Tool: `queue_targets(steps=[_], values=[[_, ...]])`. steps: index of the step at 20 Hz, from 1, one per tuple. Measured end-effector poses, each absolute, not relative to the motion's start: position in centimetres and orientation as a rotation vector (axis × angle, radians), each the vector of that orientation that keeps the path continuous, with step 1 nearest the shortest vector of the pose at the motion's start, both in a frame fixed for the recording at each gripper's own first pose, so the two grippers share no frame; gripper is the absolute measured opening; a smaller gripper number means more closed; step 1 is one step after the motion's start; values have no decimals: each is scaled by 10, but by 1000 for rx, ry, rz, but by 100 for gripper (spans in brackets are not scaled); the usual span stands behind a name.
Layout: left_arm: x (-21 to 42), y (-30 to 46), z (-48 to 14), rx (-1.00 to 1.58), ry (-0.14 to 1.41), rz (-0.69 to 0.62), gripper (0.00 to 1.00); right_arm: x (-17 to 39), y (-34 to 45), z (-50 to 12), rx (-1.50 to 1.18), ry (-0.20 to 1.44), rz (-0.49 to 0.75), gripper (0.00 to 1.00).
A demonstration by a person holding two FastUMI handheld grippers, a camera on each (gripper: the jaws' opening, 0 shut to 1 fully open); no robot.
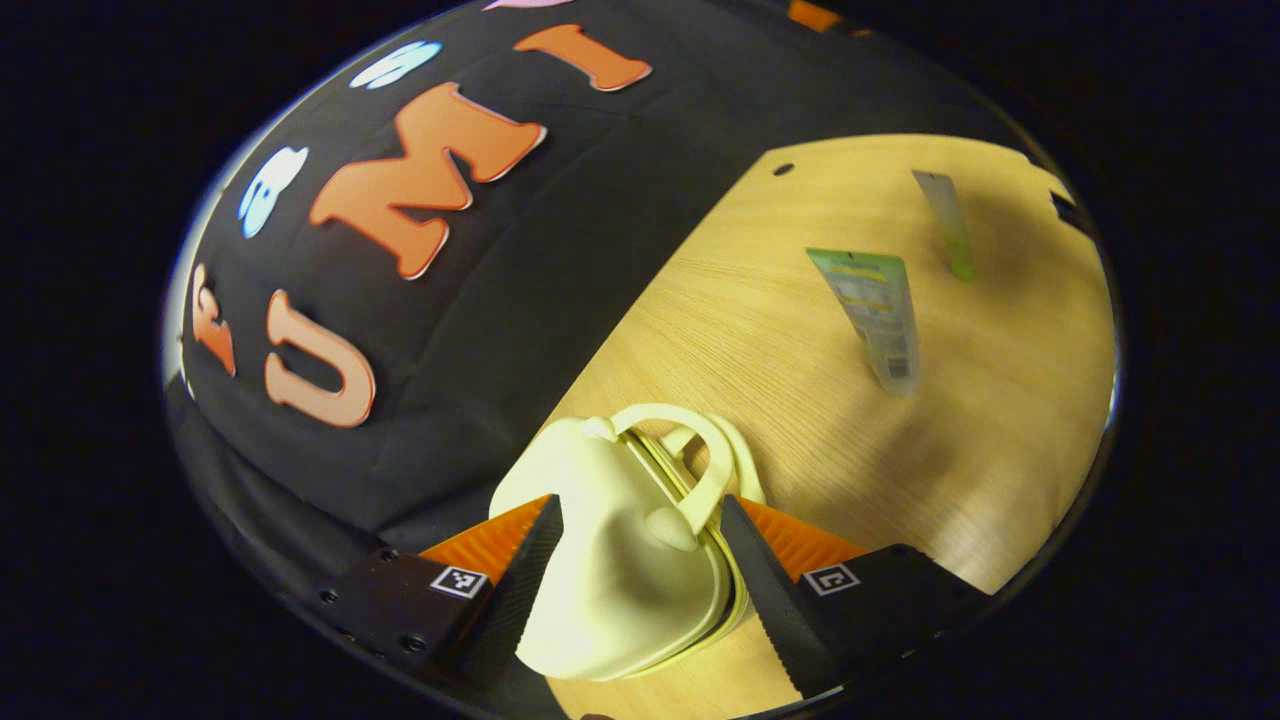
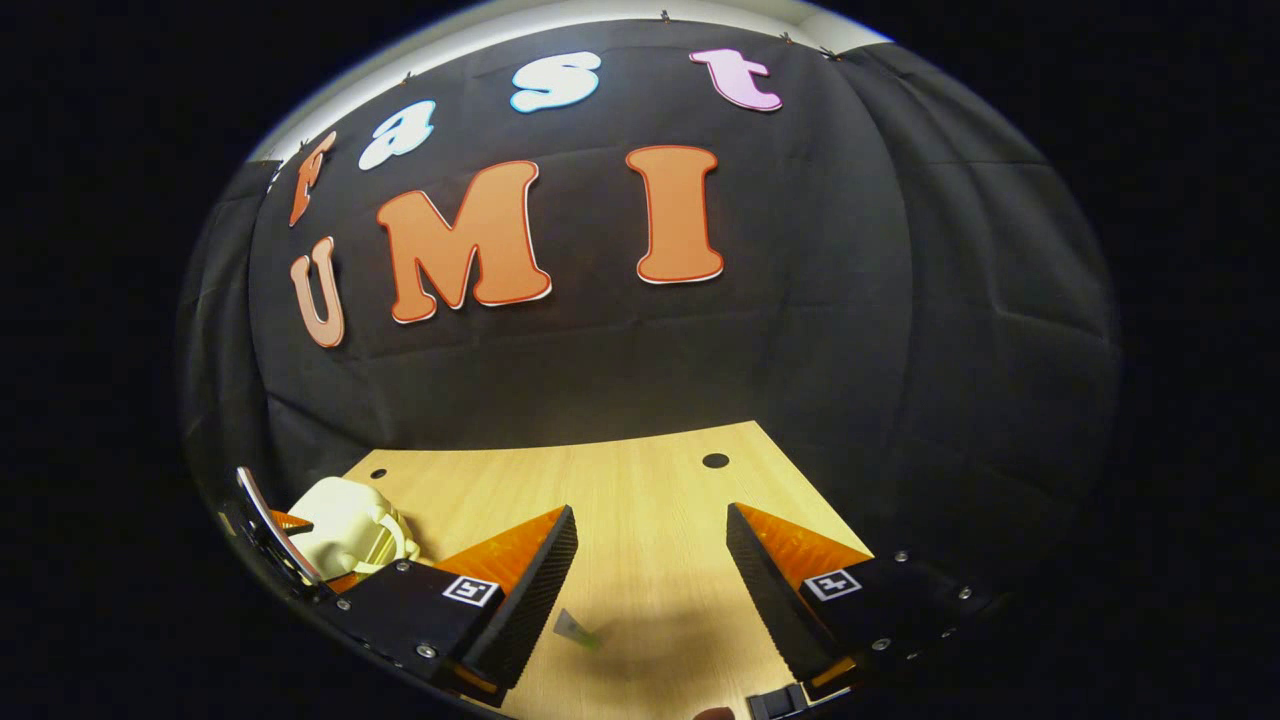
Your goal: First open the suitcase, pack the skin care products into it, and then close the suitcase.
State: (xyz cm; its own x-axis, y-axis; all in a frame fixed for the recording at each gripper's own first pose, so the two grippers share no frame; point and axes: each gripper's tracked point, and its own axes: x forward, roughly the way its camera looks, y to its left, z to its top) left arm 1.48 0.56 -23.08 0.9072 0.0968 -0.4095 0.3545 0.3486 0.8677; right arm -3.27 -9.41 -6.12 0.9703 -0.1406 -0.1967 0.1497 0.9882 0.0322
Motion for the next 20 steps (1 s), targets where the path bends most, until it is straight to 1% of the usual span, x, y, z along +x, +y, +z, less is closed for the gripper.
queue_targets(steps=[3,5,6,9,11,12,15,16,17,18,19,20], values=[[26,-3,-249,1319,438,-219,98,-35,-106,-62,56,203,-171,95],[34,-5,-250,1403,436,-224,99,-36,-111,-63,64,208,-183,95],[38,-2,-253,1432,454,-215,97,-36,-113,-63,71,211,-187,95],[52,4,-267,1427,501,-234,98,-37,-118,-64,89,219,-207,95],[61,12,-270,1442,516,-219,97,-38,-119,-65,96,223,-215,95],[63,11,-269,1452,509,-227,92,-38,-118,-65,96,227,-217,95],[74,8,-295,1485,535,-250,56,-39,-114,-62,101,226,-221,95],[62,7,-294,1521,547,-253,17,-39,-112,-62,102,225,-222,95],[64,8,-294,1534,548,-242,19,-39,-109,-60,103,223,-224,95],[67,6,-294,1509,560,-255,11,-38,-106,-58,102,218,-225,95],[65,3,-290,1447,584,-277,7,-39,-101,-56,99,210,-225,95],[65,4,-280,1359,596,-286,7,-37,-96,-53,95,201,-228,95]])
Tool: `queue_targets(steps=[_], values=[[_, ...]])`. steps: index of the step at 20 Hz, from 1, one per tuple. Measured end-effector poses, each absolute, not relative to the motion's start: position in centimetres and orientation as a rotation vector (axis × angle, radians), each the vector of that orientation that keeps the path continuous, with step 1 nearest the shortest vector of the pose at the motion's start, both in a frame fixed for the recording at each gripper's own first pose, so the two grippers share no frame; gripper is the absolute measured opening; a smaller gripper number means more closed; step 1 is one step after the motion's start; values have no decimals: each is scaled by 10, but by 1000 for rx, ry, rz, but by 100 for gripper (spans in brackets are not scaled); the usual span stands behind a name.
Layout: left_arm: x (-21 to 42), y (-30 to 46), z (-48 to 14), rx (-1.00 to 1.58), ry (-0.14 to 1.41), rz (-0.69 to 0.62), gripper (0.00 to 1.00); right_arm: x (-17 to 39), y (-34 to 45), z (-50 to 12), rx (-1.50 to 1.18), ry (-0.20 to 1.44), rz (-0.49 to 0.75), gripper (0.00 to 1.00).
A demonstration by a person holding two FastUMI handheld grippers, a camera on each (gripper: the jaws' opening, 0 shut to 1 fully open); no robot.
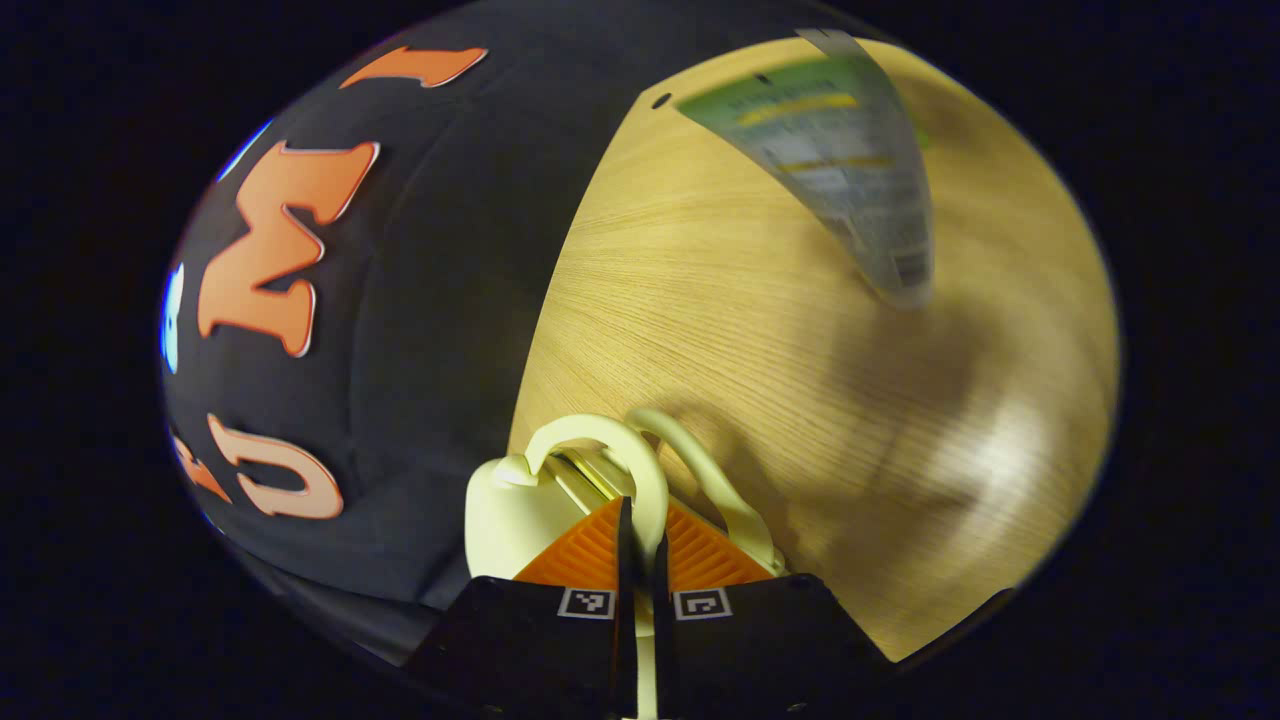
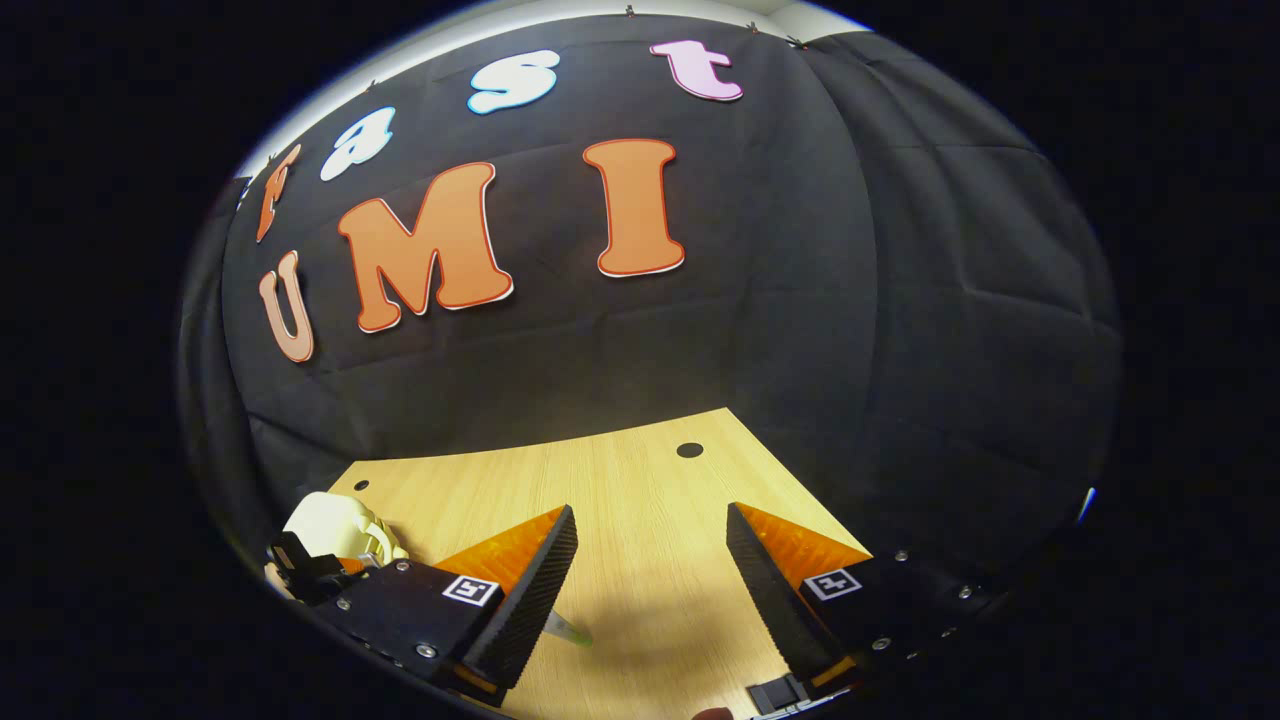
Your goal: First open the suitcase, pack the skin care products into it, and then close the suitcase.
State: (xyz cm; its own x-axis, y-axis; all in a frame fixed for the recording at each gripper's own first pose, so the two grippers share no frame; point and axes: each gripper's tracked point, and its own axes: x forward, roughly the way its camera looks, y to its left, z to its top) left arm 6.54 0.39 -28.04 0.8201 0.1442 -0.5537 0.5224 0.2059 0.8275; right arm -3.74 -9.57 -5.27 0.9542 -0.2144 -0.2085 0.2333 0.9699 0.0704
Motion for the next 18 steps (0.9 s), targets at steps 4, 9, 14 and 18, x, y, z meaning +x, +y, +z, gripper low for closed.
queue_targets(steps=[4,9,14,18], values=[[55,0,-226,914,619,-317,7,-26,-58,-55,113,213,-187,95],[77,30,-142,583,571,-302,7,-4,-3,-40,92,172,-136,95],[89,75,-104,366,535,-220,6,10,46,-33,76,144,-142,95],[102,98,-111,323,532,-157,6,25,85,-33,112,140,-150,95]])
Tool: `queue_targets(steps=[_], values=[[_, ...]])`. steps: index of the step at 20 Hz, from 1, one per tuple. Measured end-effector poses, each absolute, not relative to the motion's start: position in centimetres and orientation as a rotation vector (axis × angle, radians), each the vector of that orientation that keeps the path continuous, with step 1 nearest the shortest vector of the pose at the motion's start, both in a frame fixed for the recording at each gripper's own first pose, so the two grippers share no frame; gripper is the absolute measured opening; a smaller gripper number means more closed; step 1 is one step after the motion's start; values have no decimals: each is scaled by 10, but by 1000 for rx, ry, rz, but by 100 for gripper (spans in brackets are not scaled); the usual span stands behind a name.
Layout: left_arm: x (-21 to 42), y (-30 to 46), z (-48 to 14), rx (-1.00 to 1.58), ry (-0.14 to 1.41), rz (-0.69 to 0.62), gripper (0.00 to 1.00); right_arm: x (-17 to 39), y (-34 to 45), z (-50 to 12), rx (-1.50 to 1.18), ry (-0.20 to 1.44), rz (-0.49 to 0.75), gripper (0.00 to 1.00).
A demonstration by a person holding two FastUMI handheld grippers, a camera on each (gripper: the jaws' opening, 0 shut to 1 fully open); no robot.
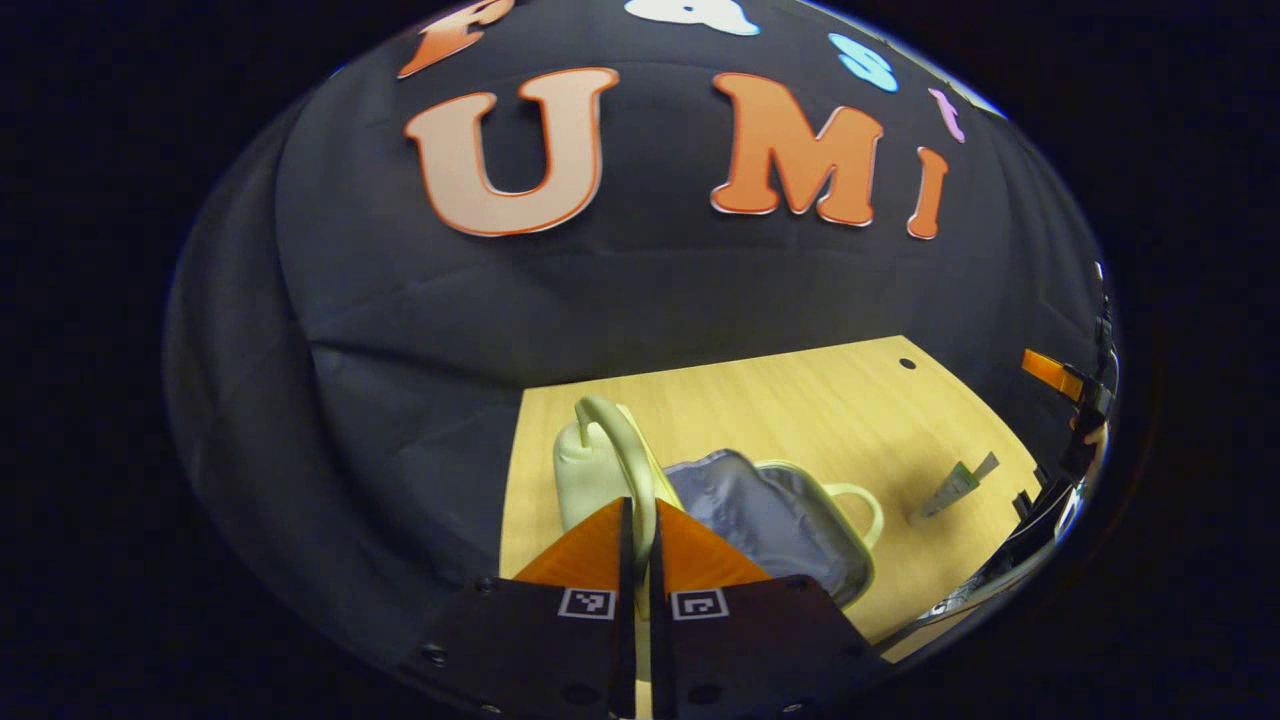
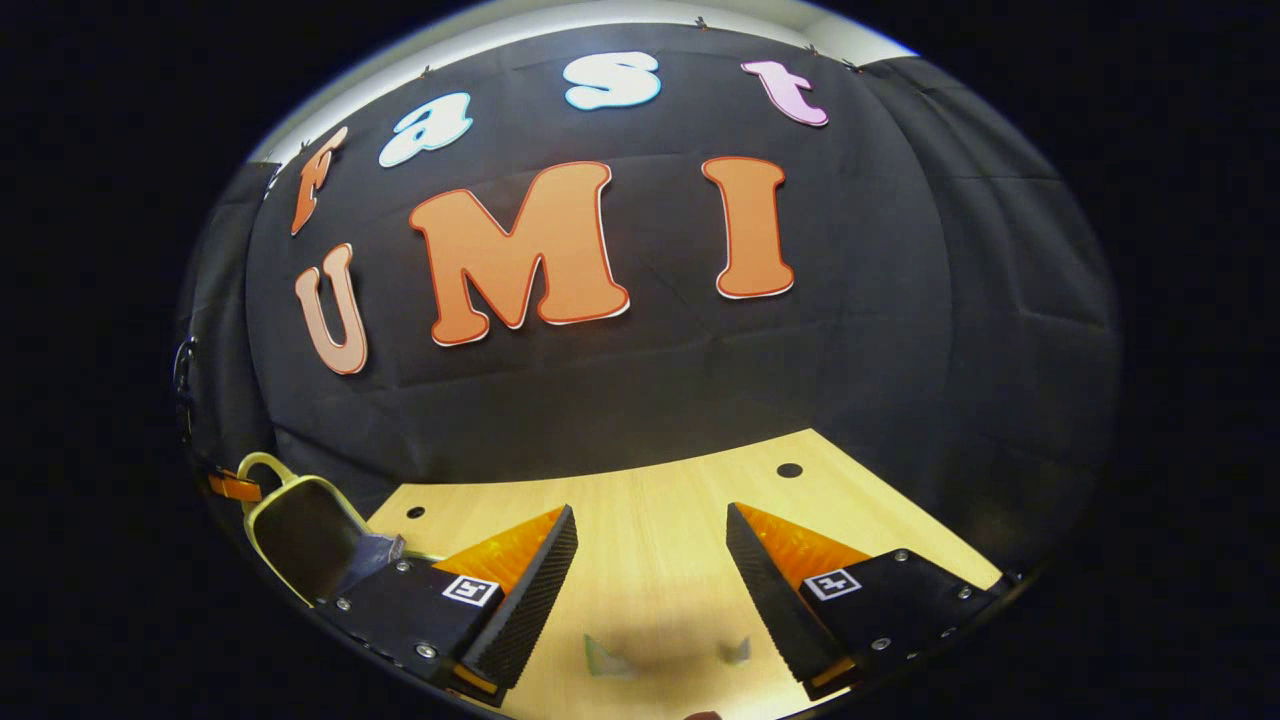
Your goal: First open the suitcase, pack the skin care products into it, and then close the suitcase.
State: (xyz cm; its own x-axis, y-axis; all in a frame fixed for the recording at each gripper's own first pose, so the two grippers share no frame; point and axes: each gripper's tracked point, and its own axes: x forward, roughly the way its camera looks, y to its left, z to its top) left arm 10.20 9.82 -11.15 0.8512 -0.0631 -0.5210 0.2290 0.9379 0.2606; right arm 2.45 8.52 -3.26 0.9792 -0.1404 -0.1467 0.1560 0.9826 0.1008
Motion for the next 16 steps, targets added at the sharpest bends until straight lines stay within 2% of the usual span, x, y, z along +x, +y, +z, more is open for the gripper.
queue_targets(steps=[4,8,16], values=[[106,126,-155,346,603,-46,5,35,128,-26,135,130,-126,95],[98,131,-178,256,688,32,5,39,148,-20,97,132,-137,95],[89,139,-220,161,834,98,5,27,148,-31,58,173,-184,95]])
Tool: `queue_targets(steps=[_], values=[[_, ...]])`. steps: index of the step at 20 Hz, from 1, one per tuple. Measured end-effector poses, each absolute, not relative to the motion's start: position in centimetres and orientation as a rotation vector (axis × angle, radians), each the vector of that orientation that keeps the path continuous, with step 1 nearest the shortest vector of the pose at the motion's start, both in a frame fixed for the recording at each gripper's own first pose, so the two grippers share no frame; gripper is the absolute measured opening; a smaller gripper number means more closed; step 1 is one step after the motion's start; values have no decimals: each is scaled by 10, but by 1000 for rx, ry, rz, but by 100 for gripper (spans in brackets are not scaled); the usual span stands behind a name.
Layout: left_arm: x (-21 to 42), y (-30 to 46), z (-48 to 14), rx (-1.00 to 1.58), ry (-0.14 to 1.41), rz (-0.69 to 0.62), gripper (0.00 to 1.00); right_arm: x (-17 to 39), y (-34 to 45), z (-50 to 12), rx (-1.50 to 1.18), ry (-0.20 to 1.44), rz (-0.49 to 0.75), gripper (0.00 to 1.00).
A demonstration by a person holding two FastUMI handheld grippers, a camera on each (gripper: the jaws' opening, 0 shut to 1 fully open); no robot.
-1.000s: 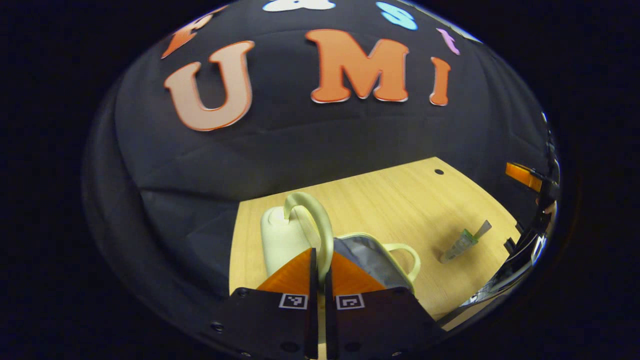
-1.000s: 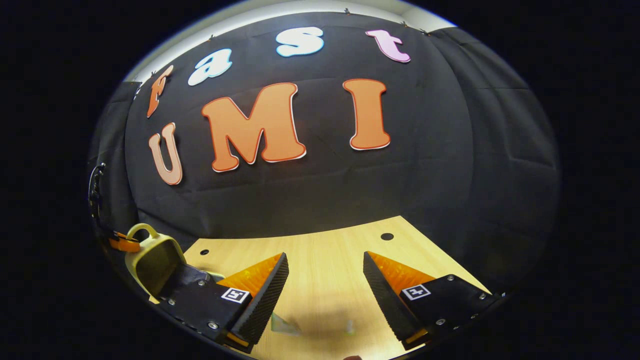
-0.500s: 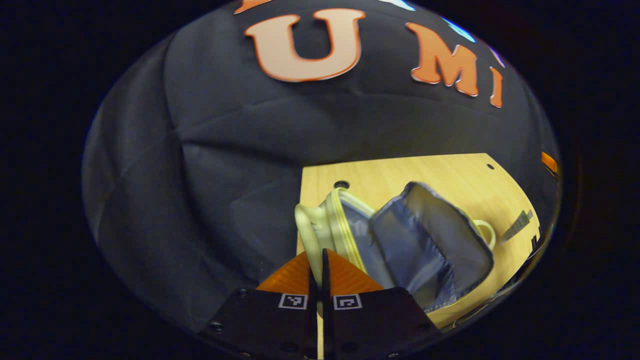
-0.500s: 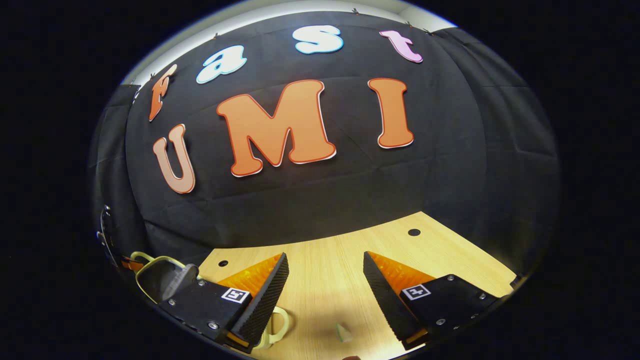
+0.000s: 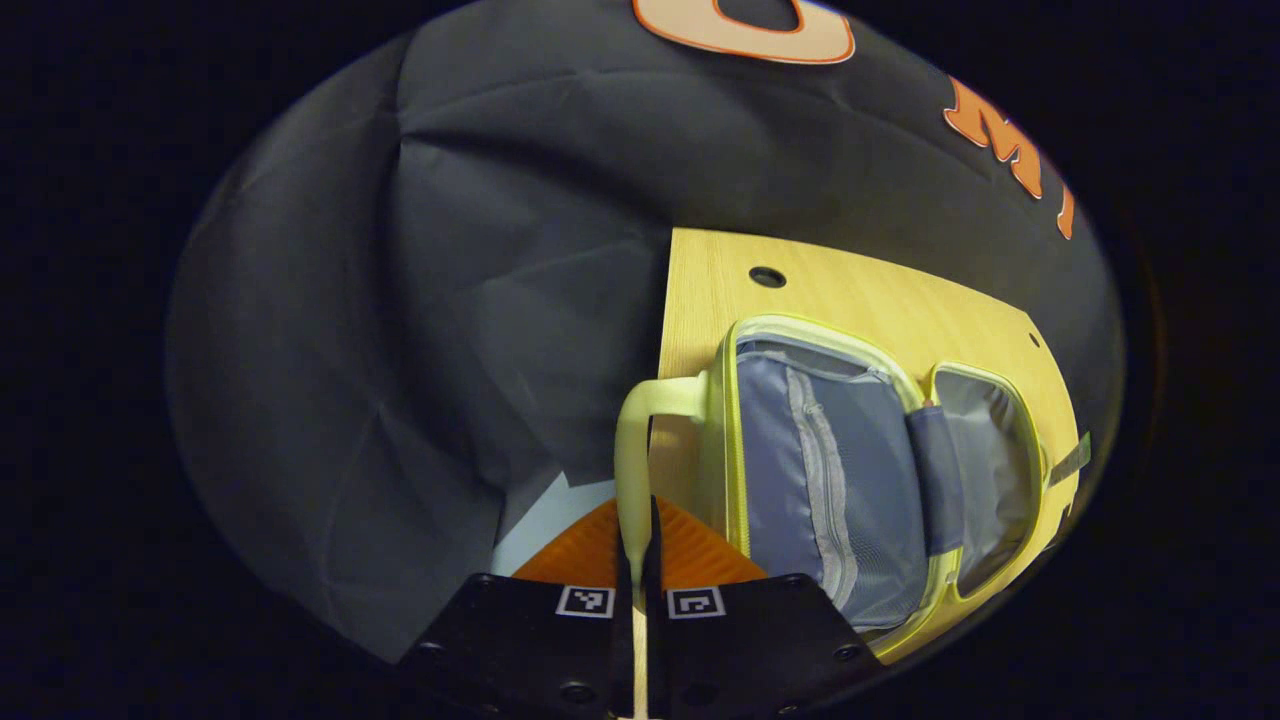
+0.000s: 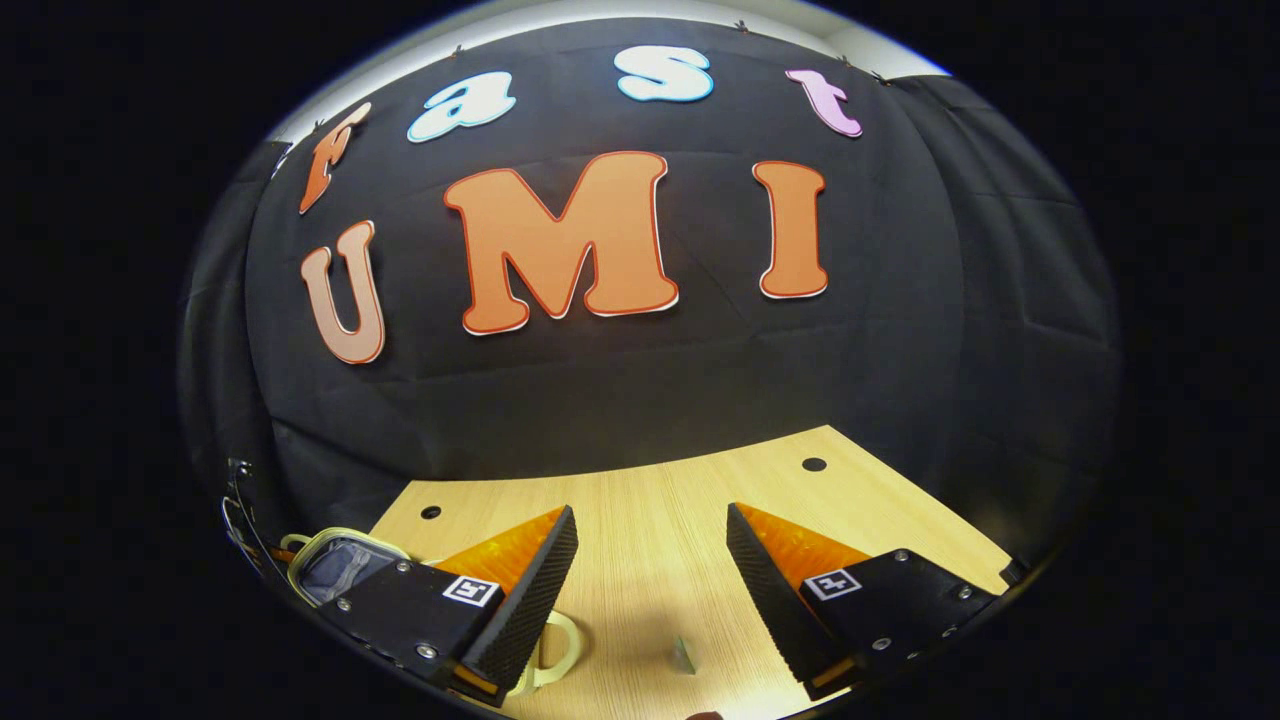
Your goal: First open the suitcase, pack the skin care products into it, and then close the suitcase.
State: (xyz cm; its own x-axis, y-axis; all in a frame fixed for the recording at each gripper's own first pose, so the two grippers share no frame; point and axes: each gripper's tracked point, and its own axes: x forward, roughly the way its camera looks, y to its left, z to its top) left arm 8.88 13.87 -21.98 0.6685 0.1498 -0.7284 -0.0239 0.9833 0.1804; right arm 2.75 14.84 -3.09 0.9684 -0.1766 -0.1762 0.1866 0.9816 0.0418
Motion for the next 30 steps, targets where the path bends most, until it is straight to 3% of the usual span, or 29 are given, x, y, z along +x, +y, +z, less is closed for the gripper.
queue_targets(steps=[3,4,5,8,12,19,27,30], values=[[85,149,-219,193,862,156,7,22,143,-30,48,173,-201,95],[85,155,-225,225,870,178,19,21,142,-30,49,174,-202,95],[86,159,-220,250,864,198,19,20,141,-31,52,174,-203,95],[89,147,-203,251,817,190,60,15,134,-30,51,169,-210,95],[92,110,-167,279,717,175,97,9,120,-33,37,168,-220,95],[62,-34,-78,294,490,119,99,4,75,-40,3,174,-180,95],[27,-248,-79,250,415,-11,96,0,-13,-32,-12,191,-102,95],[20,-327,-87,209,416,-86,99,-6,-41,-33,-40,201,-81,95]])
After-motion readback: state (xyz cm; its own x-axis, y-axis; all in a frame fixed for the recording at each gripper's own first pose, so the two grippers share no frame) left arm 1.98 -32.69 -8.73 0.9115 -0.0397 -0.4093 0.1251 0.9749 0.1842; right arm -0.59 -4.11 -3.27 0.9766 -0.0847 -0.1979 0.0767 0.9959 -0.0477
